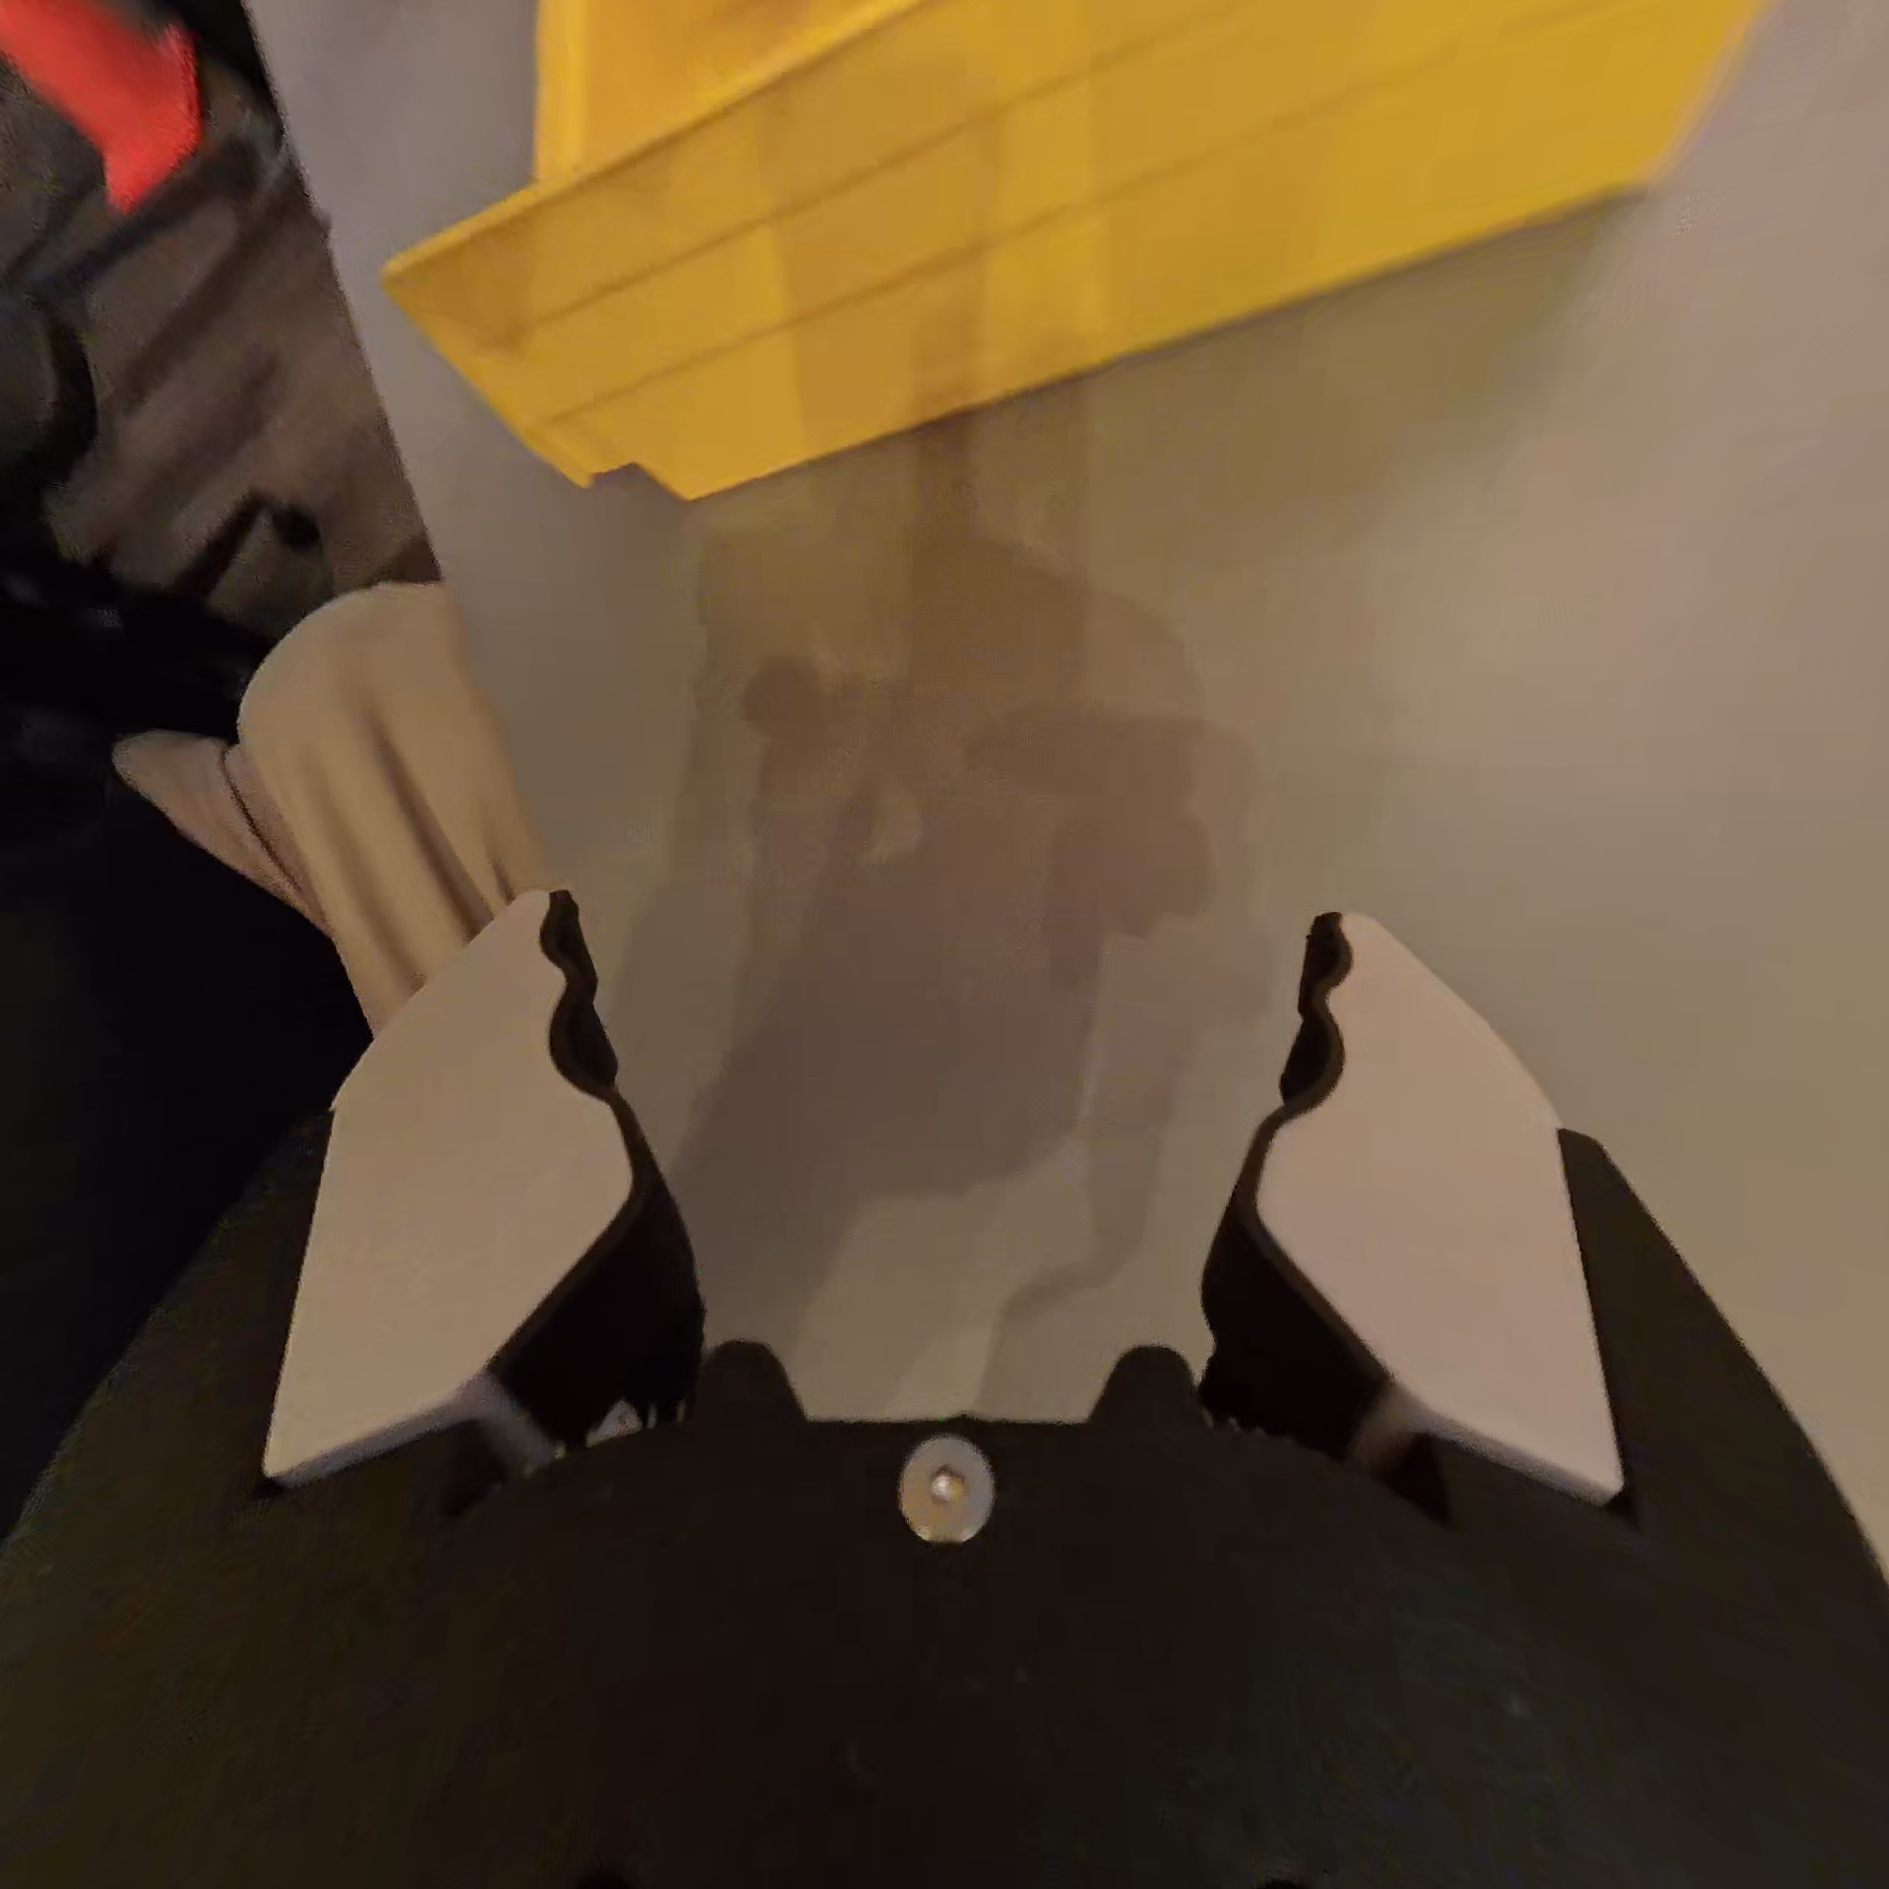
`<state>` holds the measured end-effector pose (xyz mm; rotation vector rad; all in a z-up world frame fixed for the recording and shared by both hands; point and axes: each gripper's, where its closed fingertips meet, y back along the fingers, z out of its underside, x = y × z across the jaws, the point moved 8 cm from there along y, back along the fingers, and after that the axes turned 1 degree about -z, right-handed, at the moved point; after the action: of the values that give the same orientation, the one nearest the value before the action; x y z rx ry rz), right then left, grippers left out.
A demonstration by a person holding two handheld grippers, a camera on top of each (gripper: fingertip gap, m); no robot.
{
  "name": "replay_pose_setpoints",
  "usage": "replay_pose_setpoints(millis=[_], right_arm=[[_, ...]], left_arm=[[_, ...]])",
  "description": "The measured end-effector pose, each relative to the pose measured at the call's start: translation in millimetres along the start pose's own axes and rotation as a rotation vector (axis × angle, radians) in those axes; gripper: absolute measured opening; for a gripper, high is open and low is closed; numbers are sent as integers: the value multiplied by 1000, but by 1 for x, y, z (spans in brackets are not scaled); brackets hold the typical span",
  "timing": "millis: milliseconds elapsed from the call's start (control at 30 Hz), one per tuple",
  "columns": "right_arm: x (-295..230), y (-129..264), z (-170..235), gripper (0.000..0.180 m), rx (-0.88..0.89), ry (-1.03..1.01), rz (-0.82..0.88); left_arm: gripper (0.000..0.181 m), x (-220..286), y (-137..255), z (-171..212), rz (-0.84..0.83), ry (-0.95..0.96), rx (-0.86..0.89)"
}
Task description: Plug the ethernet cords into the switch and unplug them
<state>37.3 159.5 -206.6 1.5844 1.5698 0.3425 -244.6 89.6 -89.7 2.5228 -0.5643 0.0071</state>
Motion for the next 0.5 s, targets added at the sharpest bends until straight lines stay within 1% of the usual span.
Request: replay_pose_setpoints(millis=[67, 100, 167, 233, 300, 367, 400, 433, 500], right_arm=[[21, 52, 28, 125, 96, -106, 59], [30, 79, 44, 124, 154, -162, 104], [43, 132, 79, 117, 275, -259, 223], [46, 178, 114, 115, 359, -319, 338], [38, 216, 143, 114, 475, -361, 414], [23, 239, 164, 112, 610, -394, 421], [15, 242, 170, 112, 655, -392, 403], [7, 239, 175, 115, 662, -390, 387], [-3, 224, 183, 128, 583, -399, 387]], left_arm=[[15, 31, -32, -7, 69, -24, -23], [15, 48, -49, -10, 99, -54, -46], [15, 79, -82, -16, 156, -112, -94], [16, 109, -117, -19, 207, -156, -129], [16, 135, -155, -15, 242, -201, -195], [17, 158, -189, -9, 282, -194, -252], [16, 166, -205, -6, 273, -217, -268], [16, 172, -220, -1, 268, -222, -280], [18, 185, -246, 8, 269, -214, -330]])
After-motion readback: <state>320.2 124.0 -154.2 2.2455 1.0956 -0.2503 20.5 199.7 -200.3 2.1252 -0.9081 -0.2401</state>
